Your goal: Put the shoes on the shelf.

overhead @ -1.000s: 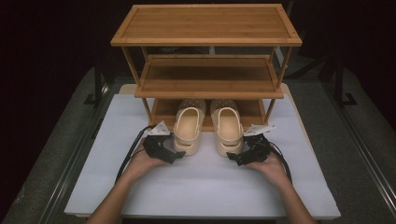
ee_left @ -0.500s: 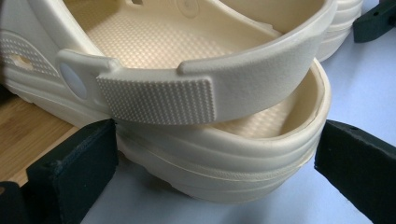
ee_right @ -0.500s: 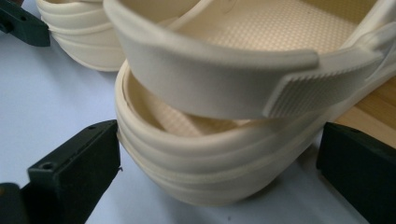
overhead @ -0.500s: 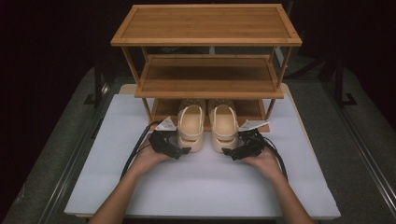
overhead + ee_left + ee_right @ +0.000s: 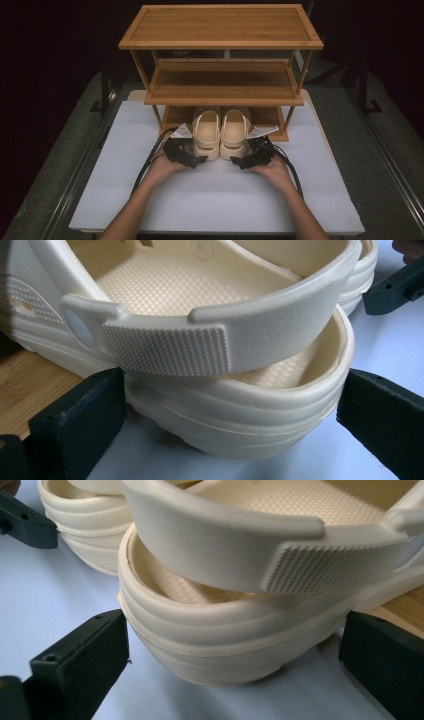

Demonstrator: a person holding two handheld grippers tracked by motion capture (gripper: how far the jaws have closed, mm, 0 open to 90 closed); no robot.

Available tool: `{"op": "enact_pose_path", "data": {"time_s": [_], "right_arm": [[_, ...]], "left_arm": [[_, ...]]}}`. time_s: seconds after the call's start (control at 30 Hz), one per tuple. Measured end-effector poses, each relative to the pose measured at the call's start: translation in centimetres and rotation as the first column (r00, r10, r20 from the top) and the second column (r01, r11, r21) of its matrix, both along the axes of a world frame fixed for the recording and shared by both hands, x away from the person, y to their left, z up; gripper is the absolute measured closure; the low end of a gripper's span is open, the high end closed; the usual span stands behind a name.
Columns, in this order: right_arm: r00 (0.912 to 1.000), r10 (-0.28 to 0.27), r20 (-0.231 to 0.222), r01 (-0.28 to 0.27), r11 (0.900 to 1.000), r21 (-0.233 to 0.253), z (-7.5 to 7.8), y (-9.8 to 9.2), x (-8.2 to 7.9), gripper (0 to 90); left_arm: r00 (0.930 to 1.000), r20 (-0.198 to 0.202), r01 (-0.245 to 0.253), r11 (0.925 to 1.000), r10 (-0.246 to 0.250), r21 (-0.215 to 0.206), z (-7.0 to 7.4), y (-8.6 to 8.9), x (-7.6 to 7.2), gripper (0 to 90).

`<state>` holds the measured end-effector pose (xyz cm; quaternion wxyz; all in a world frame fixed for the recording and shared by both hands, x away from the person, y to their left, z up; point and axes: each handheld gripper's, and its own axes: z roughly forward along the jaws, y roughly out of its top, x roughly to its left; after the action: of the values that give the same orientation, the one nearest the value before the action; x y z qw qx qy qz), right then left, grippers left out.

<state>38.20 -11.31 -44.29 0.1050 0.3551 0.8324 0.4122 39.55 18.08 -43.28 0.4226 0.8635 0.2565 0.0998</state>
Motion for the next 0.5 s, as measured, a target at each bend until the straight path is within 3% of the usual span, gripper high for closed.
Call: {"op": "enact_pose_path", "data": {"time_s": [0.37, 0.5], "right_arm": [[0.9994, -0.026, -0.022, 0.026, 1.000, -0.004, 0.2, 0.2, 0.8, 0.0], [0.9991, -0.030, -0.032, 0.029, 0.999, -0.012, 0.2, 0.1, 1.6, 0.0]], "left_arm": [[0.9997, -0.013, -0.021, 0.9998, 0.021, 0.000, 0.4, -0.5, 1.1, 0.0], [0.9997, -0.016, -0.020, 0.9996, 0.020, 0.020, 0.4, -0.7, 1.9, 0.0]]}}
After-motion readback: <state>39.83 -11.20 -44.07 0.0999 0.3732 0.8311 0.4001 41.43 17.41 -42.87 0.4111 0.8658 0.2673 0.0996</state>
